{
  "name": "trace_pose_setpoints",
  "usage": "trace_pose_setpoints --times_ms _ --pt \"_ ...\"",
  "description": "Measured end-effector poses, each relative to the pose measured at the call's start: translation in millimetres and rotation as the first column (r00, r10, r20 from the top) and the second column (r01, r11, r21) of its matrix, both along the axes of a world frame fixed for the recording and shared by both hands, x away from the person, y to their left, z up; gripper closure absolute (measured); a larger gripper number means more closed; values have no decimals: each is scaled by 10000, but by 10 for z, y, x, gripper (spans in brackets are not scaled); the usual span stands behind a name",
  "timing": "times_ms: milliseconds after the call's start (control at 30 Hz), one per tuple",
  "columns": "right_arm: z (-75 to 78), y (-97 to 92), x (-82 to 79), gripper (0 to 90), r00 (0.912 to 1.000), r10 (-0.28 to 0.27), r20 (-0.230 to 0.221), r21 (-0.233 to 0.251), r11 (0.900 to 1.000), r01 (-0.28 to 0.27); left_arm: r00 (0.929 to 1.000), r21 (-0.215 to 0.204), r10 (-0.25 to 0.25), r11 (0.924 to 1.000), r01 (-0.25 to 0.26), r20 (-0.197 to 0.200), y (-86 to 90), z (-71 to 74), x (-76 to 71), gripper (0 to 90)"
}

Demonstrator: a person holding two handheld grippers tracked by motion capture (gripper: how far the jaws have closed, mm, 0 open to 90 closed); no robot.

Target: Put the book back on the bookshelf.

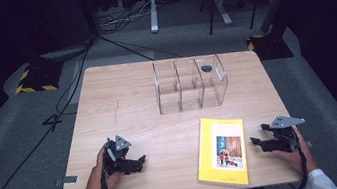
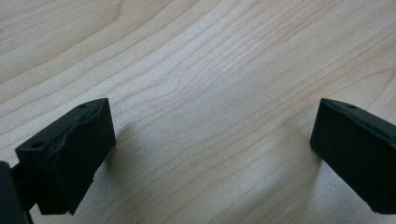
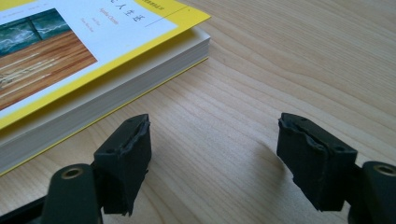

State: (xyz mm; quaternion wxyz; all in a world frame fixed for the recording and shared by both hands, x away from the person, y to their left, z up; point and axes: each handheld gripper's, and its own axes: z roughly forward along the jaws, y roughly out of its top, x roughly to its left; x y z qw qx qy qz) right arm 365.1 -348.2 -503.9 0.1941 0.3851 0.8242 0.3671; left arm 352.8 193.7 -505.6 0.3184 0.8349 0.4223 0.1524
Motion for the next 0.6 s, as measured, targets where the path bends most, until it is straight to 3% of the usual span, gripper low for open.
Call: trace_pose_setpoints --times_ms 300,600 --pt "1 27 -28 267 9994 345 59 -71 9994 -344 9974 -40 -720 9974 720 -35 -23 -3 -112 3" --pt "4 61 -90 267 9940 1054 -290 93 9944 -1051 9961 -30 -886 9961 886 24 -27 -5 -154 3"
